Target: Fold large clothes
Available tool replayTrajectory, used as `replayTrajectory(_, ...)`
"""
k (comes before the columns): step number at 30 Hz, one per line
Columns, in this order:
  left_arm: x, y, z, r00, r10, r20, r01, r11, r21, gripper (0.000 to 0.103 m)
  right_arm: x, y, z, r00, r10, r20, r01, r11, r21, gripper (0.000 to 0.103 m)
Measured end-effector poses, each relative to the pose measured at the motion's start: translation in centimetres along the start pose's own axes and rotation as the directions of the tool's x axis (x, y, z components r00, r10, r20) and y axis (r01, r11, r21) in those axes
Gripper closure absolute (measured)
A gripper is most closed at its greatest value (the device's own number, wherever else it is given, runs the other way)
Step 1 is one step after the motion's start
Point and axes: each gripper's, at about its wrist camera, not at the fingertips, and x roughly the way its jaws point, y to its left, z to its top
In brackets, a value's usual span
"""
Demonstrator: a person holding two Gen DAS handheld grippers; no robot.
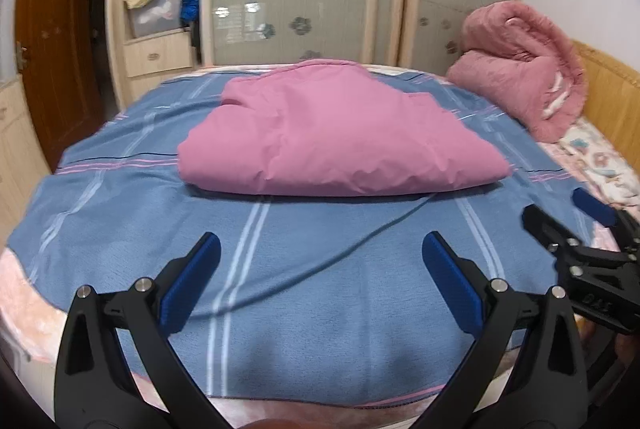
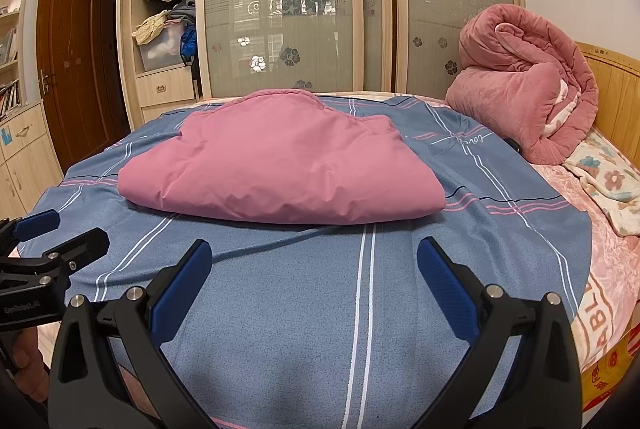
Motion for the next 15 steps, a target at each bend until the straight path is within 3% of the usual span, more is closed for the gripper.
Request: replayTrajectory(15,0.2,0.27,0.08,1.0,-0.014,-0.021,0.014,1.0,-0.002,0.002,0.09,-0.02,-0.02,1.0,0.003,-0.003,-0.003,1.0,-0.002,0.001)
